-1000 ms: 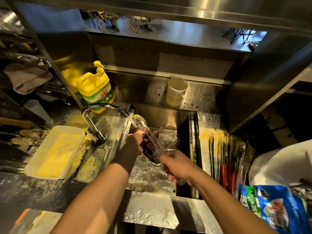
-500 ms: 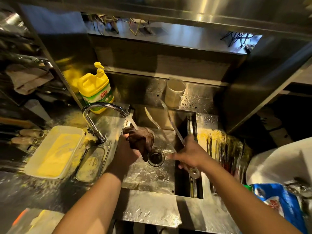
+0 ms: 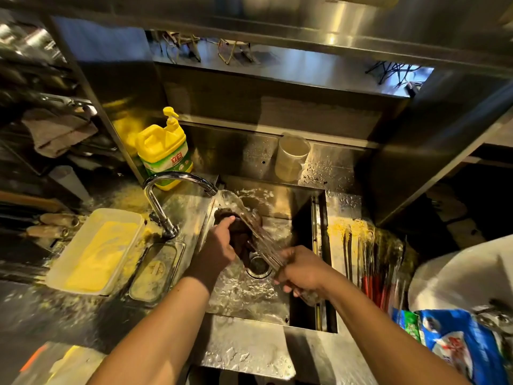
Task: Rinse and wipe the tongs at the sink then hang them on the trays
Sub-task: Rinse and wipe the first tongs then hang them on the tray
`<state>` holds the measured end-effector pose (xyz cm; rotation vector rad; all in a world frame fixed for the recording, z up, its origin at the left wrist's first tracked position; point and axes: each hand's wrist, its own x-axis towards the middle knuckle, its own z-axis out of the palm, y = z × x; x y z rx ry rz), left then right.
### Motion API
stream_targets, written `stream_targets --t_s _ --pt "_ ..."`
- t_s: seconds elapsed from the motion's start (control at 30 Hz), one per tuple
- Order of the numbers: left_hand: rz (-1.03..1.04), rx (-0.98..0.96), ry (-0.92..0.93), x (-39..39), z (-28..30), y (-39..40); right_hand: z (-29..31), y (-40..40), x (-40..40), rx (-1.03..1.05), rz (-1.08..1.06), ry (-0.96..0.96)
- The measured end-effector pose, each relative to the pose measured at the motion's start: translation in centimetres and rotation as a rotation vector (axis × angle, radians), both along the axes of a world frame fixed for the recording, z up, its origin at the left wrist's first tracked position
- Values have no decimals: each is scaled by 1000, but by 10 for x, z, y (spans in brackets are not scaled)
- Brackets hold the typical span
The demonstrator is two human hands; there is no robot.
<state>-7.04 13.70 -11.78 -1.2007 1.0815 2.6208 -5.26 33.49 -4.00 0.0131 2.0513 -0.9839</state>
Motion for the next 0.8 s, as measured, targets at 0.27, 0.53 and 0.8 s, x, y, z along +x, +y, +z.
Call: stream_targets --t_s 0.27,0.53,0.8 --pt "-158 -22 -56 -18 -3 5 -2 -14 -4 16 -93 81" --pt "-47 -100 -90 -25 -4 -1 -1 -14 -3 -49 -130 7" --pt "-22 -182 -126 -35 -3 -16 -1 -21 0 -31 -84 31"
